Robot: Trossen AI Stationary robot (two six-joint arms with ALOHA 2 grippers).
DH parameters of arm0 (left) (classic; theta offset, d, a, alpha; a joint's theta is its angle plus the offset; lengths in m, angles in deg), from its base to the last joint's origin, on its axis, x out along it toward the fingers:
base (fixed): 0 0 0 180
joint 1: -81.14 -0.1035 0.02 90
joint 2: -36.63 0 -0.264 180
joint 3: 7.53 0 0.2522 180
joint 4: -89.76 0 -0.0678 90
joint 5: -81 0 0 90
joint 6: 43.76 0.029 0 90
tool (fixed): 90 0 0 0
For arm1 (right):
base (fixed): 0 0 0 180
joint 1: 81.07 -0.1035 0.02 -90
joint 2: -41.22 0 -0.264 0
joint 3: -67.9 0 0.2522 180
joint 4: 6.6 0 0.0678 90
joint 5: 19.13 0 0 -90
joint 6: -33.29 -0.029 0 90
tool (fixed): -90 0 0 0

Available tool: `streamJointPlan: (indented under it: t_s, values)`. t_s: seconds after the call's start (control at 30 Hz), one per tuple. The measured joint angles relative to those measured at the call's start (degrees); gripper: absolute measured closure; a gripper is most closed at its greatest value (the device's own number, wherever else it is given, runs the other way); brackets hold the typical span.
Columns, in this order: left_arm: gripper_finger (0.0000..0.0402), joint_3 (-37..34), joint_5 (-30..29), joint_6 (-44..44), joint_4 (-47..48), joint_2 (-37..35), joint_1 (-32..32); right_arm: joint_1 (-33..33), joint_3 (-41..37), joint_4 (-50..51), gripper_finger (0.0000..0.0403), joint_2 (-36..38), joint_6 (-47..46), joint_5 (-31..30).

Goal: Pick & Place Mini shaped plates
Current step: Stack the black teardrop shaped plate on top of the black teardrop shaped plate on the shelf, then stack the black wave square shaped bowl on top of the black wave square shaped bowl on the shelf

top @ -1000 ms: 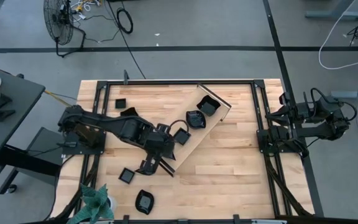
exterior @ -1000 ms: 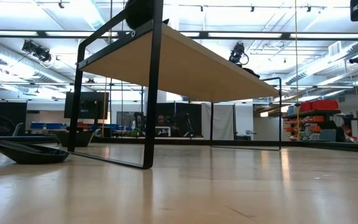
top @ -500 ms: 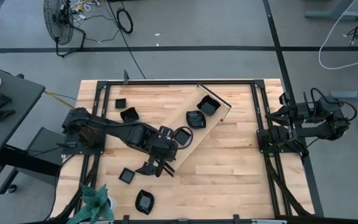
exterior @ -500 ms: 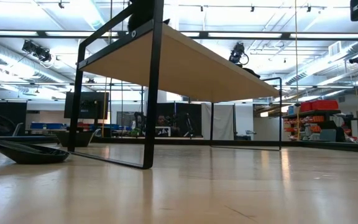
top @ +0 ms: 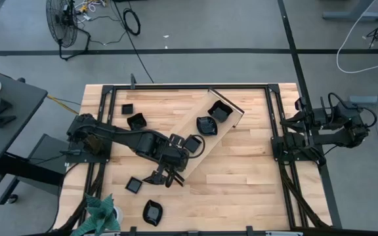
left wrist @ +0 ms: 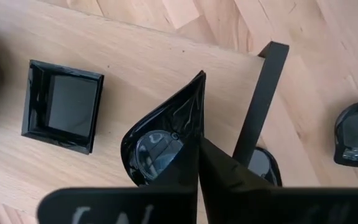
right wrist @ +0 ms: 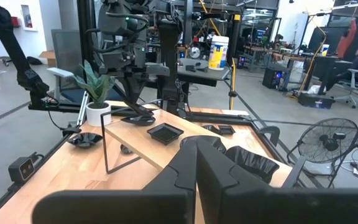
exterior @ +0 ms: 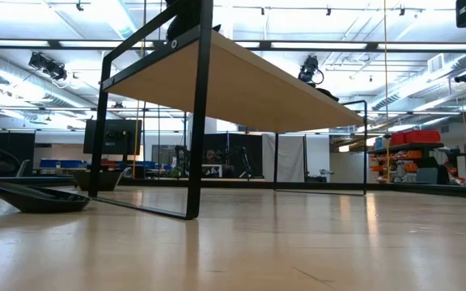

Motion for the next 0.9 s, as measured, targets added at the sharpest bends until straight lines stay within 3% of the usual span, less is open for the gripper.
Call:
streamJointPlan:
  t_s: [0.53, 0.77, 0.9]
  values:
    - [0.0334, 0.0, -0.3, 0.6, 0.2, 0.0, 0.0, 0.0, 0.0, 0.0, 0.0392, 0.0, 0.0, 0.0]
    - [0.0314, 0.0, -7.0, 3.4, 3.9, -3.0, -0.5, 0.0, 0.0, 0.0, 0.0392, 0.0, 0.0, 0.0]
    - [0.0304, 0.0, -8.6, -0.2, 6.0, -5.7, -2.0, 0.0, 0.0, 0.0, 0.0392, 0.0, 0.0, 0.0]
